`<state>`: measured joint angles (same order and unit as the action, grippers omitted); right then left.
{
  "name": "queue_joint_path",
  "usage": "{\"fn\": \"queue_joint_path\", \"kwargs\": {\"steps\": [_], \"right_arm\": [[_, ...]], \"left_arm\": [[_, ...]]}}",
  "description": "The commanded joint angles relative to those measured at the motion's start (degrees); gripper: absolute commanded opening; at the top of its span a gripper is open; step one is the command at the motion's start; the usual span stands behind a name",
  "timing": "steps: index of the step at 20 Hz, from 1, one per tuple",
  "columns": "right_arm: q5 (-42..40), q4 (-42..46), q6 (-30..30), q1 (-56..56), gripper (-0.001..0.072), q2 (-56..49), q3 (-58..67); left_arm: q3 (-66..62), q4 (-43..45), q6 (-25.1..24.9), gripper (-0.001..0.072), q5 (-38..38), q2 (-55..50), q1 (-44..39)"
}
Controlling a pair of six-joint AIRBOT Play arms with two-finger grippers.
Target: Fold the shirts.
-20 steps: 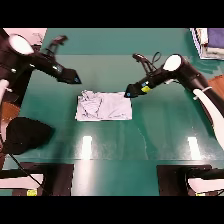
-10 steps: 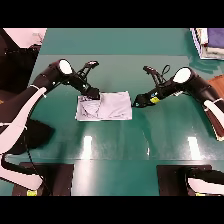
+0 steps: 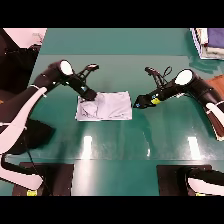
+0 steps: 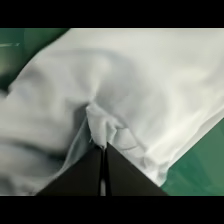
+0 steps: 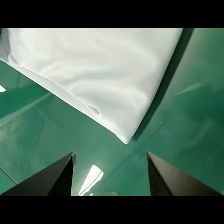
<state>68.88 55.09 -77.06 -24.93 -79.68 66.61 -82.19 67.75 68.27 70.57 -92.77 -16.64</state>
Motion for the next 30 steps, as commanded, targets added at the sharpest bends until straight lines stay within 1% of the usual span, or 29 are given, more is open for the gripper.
{"fn": "queue_joint_path", "kwargs": {"steps": [1,4,5,7,8,9,11,12,14,16,17,18,19,21,22,24,26,30], "right_arm": [[0.1,0.1,-0.1,0.8,0.0505,1.7,-0.1],[-0.6,0.1,-0.1,2.3,0.0505,4.2,-0.1],[-1.3,0.0,-0.1,2.7,0.0505,4.7,-0.1],[-1.4,0.0,-0.1,3.9,0.0506,5.6,-0.1],[-1.3,0.0,-0.1,4.3,0.0506,5.9,0.0],[-1.2,0.0,-0.1,4.8,0.0512,6.2,-0.1],[0.4,0.0,-0.1,6.0,0.0512,6.4,-0.1],[1.4,0.0,-0.1,6.7,0.0513,6.4,-0.2],[1.8,-0.1,-0.1,8.6,0.0513,6.4,-1.9],[0.0,-1.9,0.0,9.9,0.0515,5.5,-5.3],[-0.2,-4.2,0.8,10.2,0.0571,4.1,-6.8],[-0.5,-6.5,2.7,10.2,0.0606,1.8,-7.7],[-0.9,-9.4,4.6,10.1,0.0606,-0.9,-7.9],[-2.3,-15.5,7.3,9.2,0.0604,-6.6,-7.0],[-2.6,-17.4,7.8,8.3,0.0603,-9.3,-5.7],[-3.0,-19.3,7.9,5.9,0.06,-14.6,-1.9],[-2.9,-19.9,8.1,3.3,0.0597,-19.5,2.4],[-2.5,-25.8,8.1,0.0,0.0592,-26.4,8.2]], "left_arm": [[0.7,6.8,3.7,0.002,10.0,6.4,2.8],[6.8,7.2,5.4,0.0021,16.3,13.6,3.8],[9.1,6.8,5.6,0.0022,17.3,15.1,3.8],[14.0,7.0,8.2,0.0032,18.4,16.7,3.8],[16.1,7.5,9.0,0.029,18.8,16.8,3.8],[18.3,8.0,9.9,0.0566,18.0,16.8,3.8],[20.4,10.9,9.7,0.0495,15.6,16.8,3.8],[19.8,12.6,9.8,0.0494,15.1,16.8,3.8],[16.3,12.3,10.4,0.0494,13.6,16.8,3.8],[12.7,7.5,11.1,0.0494,11.3,16.8,3.8],[11.6,3.2,11.0,0.0494,9.8,16.8,3.8],[11.1,-0.4,10.6,0.0492,8.1,16.8,3.8],[10.9,-3.7,10.0,0.0482,5.5,16.8,3.8],[10.9,-7.8,6.6,0.0032,1.4,16.8,3.8],[10.9,-9.4,6.1,0.0022,0.0,16.8,3.8],[10.9,-9.7,6.1,0.0022,-1.0,16.8,3.8],[10.9,-9.7,6.1,0.0022,-0.9,16.8,3.8],[10.9,-9.7,5.2,0.0022,-0.1,16.8,3.8]]}}
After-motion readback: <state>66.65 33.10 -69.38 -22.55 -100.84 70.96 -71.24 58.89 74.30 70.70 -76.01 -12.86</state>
